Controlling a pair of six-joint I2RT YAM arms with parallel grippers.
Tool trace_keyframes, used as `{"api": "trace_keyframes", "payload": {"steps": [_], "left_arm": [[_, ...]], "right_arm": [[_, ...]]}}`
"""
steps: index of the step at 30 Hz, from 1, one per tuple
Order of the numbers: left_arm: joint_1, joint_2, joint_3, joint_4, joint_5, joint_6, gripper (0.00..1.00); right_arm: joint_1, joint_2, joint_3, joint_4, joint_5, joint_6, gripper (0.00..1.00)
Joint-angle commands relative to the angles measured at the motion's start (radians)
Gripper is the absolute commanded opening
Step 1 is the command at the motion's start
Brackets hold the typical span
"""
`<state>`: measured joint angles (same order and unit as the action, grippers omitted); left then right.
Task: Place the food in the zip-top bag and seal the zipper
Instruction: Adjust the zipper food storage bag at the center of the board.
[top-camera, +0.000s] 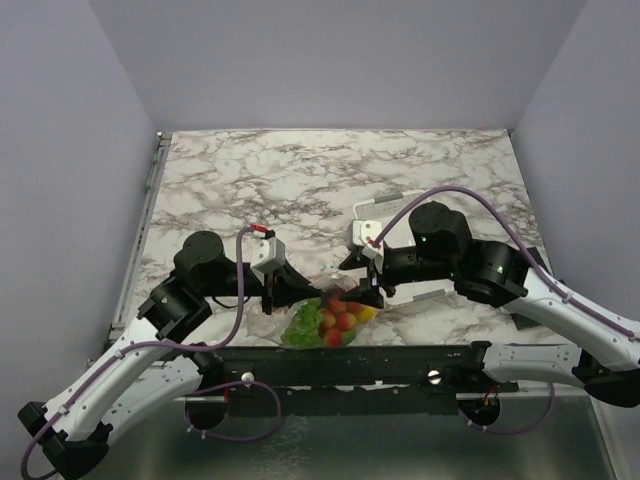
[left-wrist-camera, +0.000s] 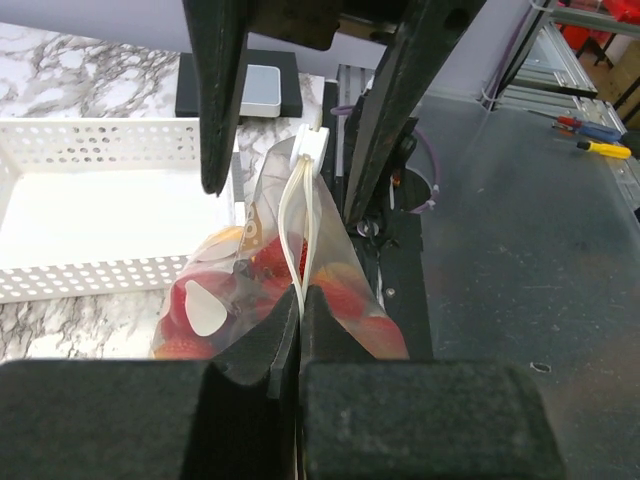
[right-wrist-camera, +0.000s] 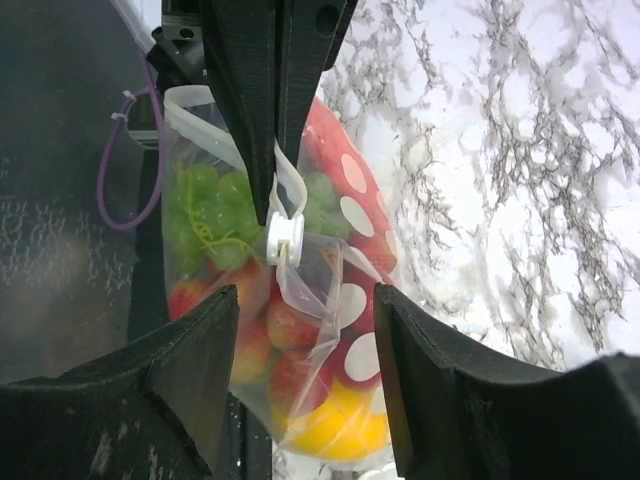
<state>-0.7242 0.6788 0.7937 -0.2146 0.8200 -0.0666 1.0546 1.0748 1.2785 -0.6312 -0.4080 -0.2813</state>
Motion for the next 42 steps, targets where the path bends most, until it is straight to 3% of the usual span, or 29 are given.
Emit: {"api": "trace_keyframes", "payload": {"steps": [1, 4, 7, 9, 13, 18, 23, 27, 33, 42], "left_arm": [[-0.005, -0.025, 0.054, 0.053, 0.075, -0.013, 0.0], [-0.005, -0.026, 0.063, 0.053, 0.088, -0.017, 0.0], [-0.005, -0.026, 0.067, 0.052, 0.099, -0.022, 0.0], [-0.005, -0.028, 0.066, 0.052, 0.103, -0.024, 0.0], [-0.005, -0.033, 0.062, 0.053, 0.103, -0.027, 0.0], [-0.006, -0.034, 0.06, 0.051, 0.078, -0.044, 0.02], [-0.006, -0.046, 0.051, 0.052, 0.011, -0.061, 0.43], [-0.006, -0.077, 0.052, 0.05, -0.09, -0.083, 0.59], [-0.005, -0.139, 0.062, 0.004, -0.225, -0.137, 0.67], [-0.005, -0.212, 0.094, -0.152, -0.444, -0.219, 0.63]], "right_arm": [[0.006, -0.012, -0.03, 0.125, -0.046, -0.019, 0.61], [0.005, 0.006, -0.028, 0.138, -0.065, -0.02, 0.61], [0.005, 0.013, -0.032, 0.158, -0.086, -0.019, 0.52], [0.005, 0.008, -0.039, 0.171, -0.113, -0.019, 0.4], [0.005, 0.004, -0.044, 0.177, -0.125, -0.025, 0.02], [0.005, -0.019, -0.058, 0.201, -0.13, -0.019, 0.01], [0.005, -0.032, -0.038, 0.196, -0.096, -0.013, 0.01], [0.006, -0.038, -0.021, 0.183, -0.066, -0.006, 0.01], [0.005, -0.05, -0.021, 0.169, 0.002, 0.015, 0.01], [0.005, -0.05, -0.017, 0.153, 0.101, 0.036, 0.01]]}}
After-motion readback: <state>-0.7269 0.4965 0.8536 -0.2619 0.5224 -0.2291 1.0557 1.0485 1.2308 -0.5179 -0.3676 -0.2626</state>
